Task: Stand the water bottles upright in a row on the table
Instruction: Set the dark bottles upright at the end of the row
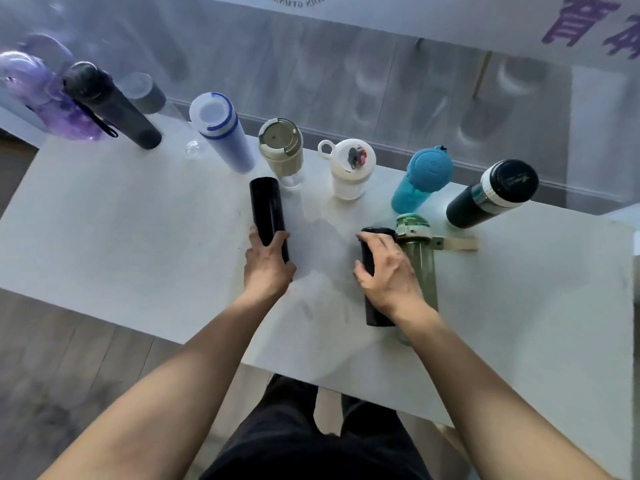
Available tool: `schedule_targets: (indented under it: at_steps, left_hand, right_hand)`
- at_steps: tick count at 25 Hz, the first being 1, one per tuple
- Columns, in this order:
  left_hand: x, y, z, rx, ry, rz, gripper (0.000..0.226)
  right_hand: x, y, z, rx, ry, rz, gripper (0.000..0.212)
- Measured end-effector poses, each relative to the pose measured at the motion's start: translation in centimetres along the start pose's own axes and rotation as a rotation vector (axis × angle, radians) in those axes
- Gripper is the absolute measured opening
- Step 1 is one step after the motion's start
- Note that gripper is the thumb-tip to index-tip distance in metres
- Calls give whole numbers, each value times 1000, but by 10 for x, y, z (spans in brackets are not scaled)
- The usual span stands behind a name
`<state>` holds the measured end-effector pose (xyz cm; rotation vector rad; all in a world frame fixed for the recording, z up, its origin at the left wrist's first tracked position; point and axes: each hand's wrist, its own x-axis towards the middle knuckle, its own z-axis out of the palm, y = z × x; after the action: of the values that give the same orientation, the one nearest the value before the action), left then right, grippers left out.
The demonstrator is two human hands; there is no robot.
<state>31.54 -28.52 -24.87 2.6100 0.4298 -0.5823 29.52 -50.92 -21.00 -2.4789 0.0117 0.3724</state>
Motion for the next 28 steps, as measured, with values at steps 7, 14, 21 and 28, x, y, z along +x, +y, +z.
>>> schedule_targets:
  at_steps: [7, 14, 21, 28]
  left_hand:
    - [-16, -15, -8, -370, -158, 19, 65]
    - [-83, -6, 2, -344, -133, 369, 70]
    - [-119, 10, 20, -184, -179, 678, 68]
    - [-126, 77, 26, -221, -24, 974, 27]
  right_hand:
    - [-23, -19, -3, -6, -107, 95, 52]
    - [-23, -30, -15, 166, -65, 295, 50]
    - [-22, -36, -45, 490, 214, 478, 63]
    - [-82, -7, -110, 738, 502, 391, 51]
